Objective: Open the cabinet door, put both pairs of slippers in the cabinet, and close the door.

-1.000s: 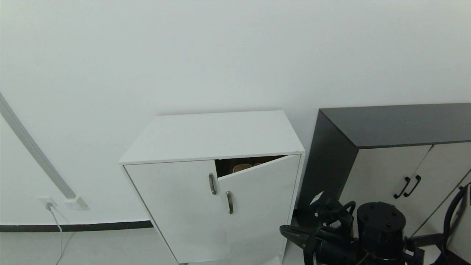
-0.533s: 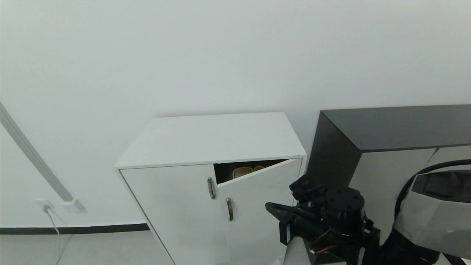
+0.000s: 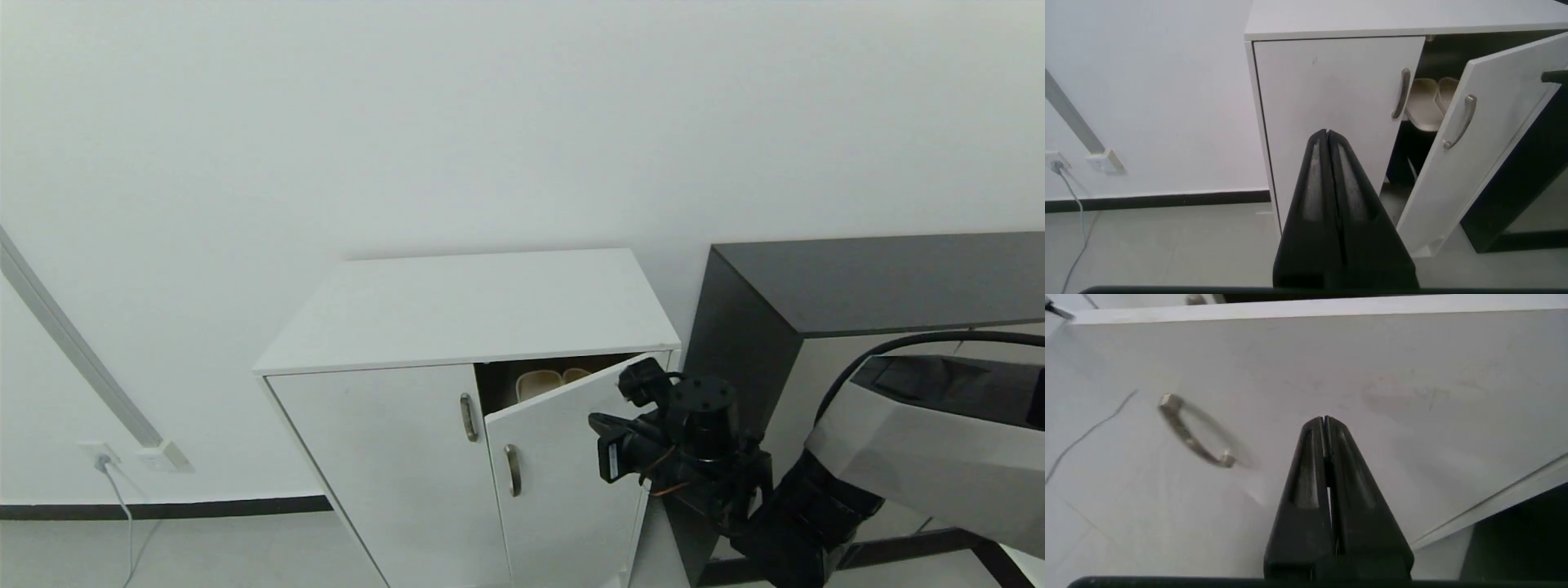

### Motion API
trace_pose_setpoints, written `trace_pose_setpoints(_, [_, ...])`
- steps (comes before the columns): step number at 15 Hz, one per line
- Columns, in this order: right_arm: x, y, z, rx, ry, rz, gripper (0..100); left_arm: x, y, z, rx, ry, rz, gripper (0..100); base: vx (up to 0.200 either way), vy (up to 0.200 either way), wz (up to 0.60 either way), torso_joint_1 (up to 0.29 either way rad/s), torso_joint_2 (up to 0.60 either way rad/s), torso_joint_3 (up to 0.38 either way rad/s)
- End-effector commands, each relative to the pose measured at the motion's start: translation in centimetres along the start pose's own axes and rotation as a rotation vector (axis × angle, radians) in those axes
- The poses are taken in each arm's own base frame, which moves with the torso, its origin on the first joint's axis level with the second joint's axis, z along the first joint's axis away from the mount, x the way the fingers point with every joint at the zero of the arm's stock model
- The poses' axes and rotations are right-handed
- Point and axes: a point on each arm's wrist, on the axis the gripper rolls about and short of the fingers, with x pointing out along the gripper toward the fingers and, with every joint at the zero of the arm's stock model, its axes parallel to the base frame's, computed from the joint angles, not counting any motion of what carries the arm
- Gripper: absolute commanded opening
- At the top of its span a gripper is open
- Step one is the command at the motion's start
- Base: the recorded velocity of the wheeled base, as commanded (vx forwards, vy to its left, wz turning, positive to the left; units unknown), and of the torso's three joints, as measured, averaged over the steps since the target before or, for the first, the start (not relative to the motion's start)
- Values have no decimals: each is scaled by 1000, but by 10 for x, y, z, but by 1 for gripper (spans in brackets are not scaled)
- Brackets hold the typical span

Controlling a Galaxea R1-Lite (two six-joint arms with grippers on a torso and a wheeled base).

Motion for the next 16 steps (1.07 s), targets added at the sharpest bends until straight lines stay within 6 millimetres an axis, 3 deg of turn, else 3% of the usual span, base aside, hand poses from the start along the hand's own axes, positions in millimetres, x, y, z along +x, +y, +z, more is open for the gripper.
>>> trace_pose_setpoints(1, [13, -8, 1, 5, -12, -21, 0, 0, 0, 0, 0, 0, 0, 0, 0, 0, 0, 0, 0, 0])
trace_pose_setpoints(8, [39, -32, -1, 18, -26, -73, 0, 0, 0, 0, 0, 0, 0, 0, 0, 0, 0, 0, 0, 0])
trace_pose_setpoints(16, [51, -41, -1, 22, -13, -94, 0, 0, 0, 0, -1, 0, 2, 0, 0, 0, 0, 0, 0, 0])
